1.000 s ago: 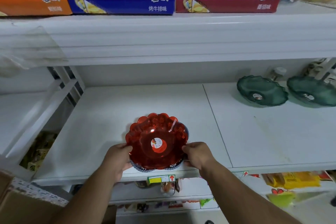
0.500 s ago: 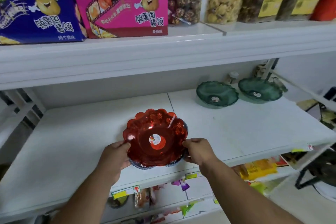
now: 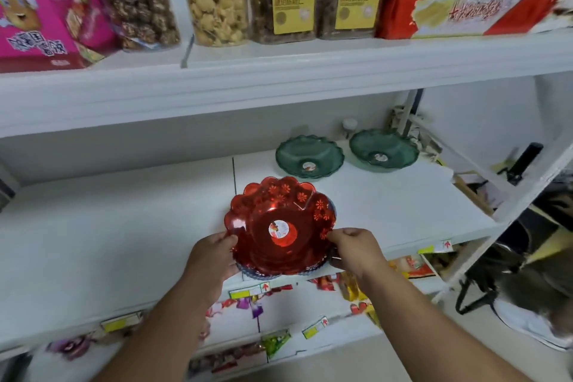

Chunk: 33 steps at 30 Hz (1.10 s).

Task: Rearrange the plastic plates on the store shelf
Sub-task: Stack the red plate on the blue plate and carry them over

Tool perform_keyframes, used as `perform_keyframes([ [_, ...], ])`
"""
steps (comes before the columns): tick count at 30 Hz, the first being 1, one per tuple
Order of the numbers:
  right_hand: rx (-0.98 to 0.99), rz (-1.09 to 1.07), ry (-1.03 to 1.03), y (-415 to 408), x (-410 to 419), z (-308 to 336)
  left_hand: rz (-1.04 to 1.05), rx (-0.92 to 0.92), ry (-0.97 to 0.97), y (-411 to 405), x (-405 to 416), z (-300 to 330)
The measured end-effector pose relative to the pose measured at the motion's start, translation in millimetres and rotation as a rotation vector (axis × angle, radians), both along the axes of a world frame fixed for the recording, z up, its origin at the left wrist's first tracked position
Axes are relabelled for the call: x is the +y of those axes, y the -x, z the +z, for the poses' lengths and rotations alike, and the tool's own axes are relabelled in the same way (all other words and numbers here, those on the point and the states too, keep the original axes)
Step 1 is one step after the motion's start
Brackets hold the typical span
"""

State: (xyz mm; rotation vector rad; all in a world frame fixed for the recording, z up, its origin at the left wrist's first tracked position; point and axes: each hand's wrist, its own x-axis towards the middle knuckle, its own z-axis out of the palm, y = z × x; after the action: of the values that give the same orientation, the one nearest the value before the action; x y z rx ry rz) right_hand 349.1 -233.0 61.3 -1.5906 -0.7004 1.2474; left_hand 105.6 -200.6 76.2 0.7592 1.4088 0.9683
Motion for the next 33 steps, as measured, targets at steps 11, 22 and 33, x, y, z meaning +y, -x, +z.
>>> perform_keyframes([
  [11,-0.032,-0.081,0.022,-57.8,2.5,-15.8,-0.061,-0.028,0.004,-62.0,15.3,-20.2],
  [22,-0.069,-0.109,0.099,-97.7,23.8,-32.7,-0.077,-0.071,0.073,-99.9,40.1,-57.4],
  [33,-0.082,-0.060,0.185,-144.7,61.5,-60.1,-0.054,-0.011,0.119,-142.5,61.6,-70.7],
])
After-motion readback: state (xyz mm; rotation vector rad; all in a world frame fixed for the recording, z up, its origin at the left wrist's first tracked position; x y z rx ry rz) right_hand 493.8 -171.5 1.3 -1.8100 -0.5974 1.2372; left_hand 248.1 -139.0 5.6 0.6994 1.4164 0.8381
